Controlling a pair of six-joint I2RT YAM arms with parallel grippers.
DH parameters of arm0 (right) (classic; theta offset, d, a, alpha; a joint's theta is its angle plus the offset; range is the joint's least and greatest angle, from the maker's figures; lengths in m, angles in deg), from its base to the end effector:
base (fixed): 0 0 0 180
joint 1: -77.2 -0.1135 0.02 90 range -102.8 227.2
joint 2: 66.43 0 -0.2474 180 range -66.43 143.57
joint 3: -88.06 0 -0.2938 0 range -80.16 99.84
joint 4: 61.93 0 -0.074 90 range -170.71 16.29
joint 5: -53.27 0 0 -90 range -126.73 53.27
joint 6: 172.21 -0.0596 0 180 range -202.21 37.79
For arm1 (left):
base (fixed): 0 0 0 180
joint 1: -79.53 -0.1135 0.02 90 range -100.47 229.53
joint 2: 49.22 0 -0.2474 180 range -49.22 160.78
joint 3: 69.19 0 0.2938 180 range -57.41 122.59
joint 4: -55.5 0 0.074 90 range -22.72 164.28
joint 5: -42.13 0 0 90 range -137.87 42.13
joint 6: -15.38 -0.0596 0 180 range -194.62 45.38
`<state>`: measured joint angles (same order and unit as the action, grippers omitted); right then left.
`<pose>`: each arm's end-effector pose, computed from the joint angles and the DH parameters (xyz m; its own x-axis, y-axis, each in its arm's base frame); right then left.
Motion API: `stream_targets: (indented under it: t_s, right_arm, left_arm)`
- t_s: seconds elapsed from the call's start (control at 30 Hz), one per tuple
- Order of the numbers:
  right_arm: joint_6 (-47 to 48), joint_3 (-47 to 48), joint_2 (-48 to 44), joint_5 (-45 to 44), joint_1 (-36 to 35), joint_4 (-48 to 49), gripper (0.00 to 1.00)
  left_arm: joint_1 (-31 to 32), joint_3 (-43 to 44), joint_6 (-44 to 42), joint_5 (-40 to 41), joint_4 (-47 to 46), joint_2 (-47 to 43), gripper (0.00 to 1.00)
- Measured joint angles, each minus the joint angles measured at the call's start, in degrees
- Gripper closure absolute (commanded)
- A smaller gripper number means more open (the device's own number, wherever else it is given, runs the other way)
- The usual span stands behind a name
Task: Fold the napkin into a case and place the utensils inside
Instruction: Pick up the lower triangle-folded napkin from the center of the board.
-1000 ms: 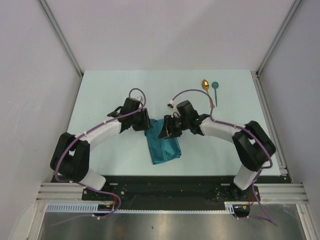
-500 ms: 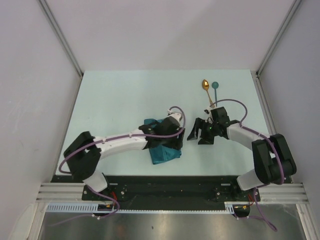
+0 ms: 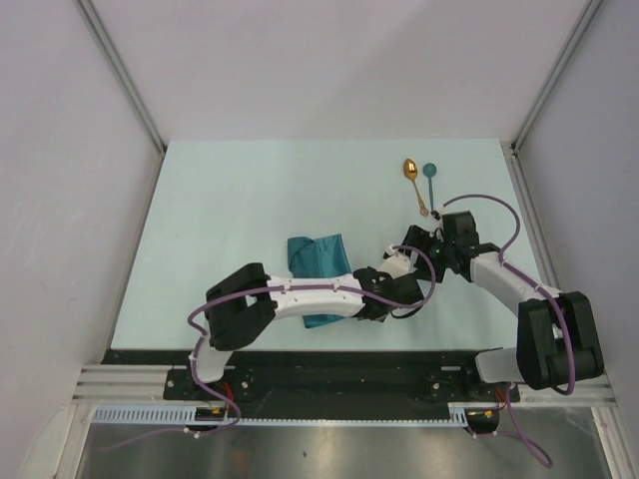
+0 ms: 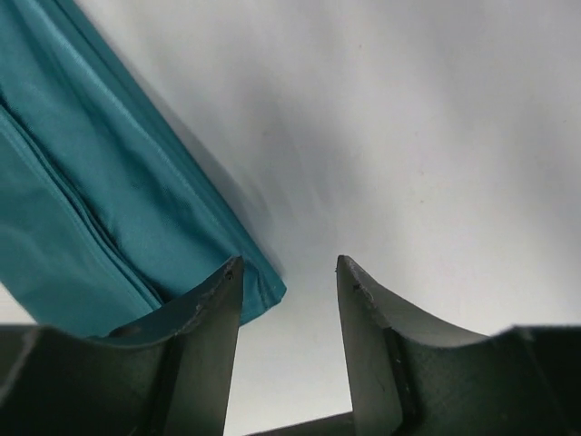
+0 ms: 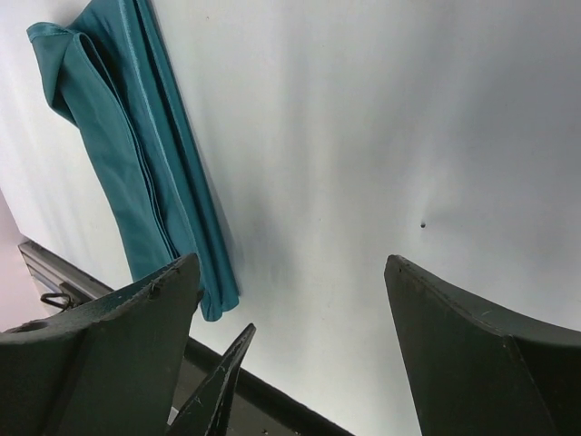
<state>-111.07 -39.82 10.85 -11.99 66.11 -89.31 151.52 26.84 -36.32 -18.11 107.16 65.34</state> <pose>0.2988 0.0840 0.1282 -0.8871 0.2728 -0.3723 0.0042 0.8114 0.5845 0.1654 -0.4131 0.1268 -0.7077 0.4367 -0.5554 0.4268 0.8907 0.1564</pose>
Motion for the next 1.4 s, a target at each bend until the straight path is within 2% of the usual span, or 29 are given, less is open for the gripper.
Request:
stream_targets:
  t_s: [0.13,0.3,0.33,0.37,0.6,0.77,0.83,0.93,1.03,1.07,1.1,1.17,1.33,1.37,1.4]
  right_arm:
    - [0.4,-0.2,0.0,0.0,0.0,0.2,0.1]
    - [0.7,-0.9,0.1,0.5,0.1,0.9,0.09]
    - [0.9,-1.0,0.2,0.7,0.1,1.0,0.09]
    - [1.1,-1.2,0.2,0.9,0.1,1.2,0.09]
    - [1.9,-1.7,1.7,2.1,0.1,2.1,0.09]
    - [2.1,-1.8,3.2,2.1,0.1,2.9,0.08]
    - [2.1,-1.8,3.8,2.4,0.1,3.5,0.08]
    - [2.1,-1.8,5.0,2.8,0.1,4.5,0.07]
    - [1.9,-1.7,7.1,3.8,0.1,5.6,0.06]
    - [1.9,-1.4,7.6,4.4,0.0,6.3,0.05]
    - [1.9,-1.2,8.0,4.7,0.0,6.8,0.05]
    - [1.7,-0.6,9.1,5.4,-0.2,7.7,0.04]
    - [1.6,0.4,10.6,6.2,-0.4,8.9,0.04]
    - [1.6,0.5,10.7,6.3,-0.5,8.9,0.04]
    - [1.6,0.6,10.9,6.3,-0.5,9.0,0.03]
  left_arm:
    - [0.9,1.2,2.2,1.8,3.2,0.9,0.5]
    - [2.2,3.0,4.2,4.9,7.9,1.9,0.36]
    - [2.5,3.1,4.4,5.5,8.8,2.0,0.36]
    - [2.8,3.2,4.7,6.1,9.4,2.0,0.37]
    - [3.1,3.4,5.3,6.5,10.7,3.0,0.63]
    - [2.6,3.5,5.2,6.0,9.8,4.0,0.67]
    - [2.2,3.3,5.2,5.5,9.1,4.1,0.77]
    - [1.5,2.6,5.0,5.3,7.6,4.0,0.85]
    - [1.1,0.7,4.7,4.5,5.1,3.8,0.83]
    - [0.9,0.3,4.7,4.5,4.2,3.7,0.79]
    - [0.7,0.0,4.6,4.1,3.6,3.5,0.65]
    - [0.2,-0.5,4.2,3.9,2.7,3.1,0.59]
    - [-0.4,-3.3,3.8,2.4,-0.6,1.7,0.63]
    - [-0.4,-3.7,3.7,2.1,-1.1,1.5,0.73]
    - [-0.4,-3.9,3.7,1.9,-1.4,1.4,0.77]
